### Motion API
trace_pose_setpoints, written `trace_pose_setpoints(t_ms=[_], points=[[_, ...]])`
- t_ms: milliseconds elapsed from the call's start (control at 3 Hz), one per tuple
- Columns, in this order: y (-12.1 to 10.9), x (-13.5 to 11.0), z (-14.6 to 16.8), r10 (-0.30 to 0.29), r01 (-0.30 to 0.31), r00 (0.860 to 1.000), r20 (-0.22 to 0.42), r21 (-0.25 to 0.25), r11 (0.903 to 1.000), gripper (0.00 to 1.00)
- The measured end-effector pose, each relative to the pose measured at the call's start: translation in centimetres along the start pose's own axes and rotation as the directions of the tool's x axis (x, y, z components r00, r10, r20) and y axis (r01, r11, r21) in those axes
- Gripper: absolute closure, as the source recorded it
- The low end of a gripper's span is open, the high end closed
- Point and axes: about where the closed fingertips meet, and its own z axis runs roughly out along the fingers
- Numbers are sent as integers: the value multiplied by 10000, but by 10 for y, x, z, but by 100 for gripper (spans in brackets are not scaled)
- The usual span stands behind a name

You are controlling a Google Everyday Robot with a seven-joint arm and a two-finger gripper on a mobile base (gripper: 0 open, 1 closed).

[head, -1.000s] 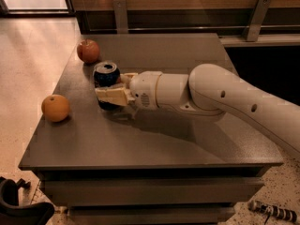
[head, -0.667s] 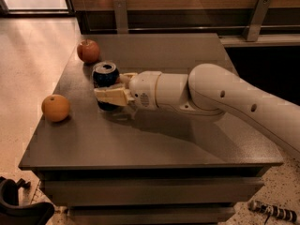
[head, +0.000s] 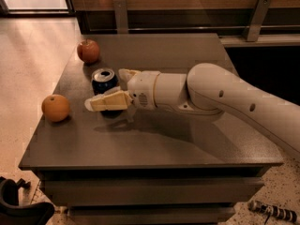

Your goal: Move pepsi can near orange

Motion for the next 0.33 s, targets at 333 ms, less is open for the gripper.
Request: trace_pose_setpoints(t_ms=[333], points=[[0,0,0,-1,1,10000,0,-1,10000,0]])
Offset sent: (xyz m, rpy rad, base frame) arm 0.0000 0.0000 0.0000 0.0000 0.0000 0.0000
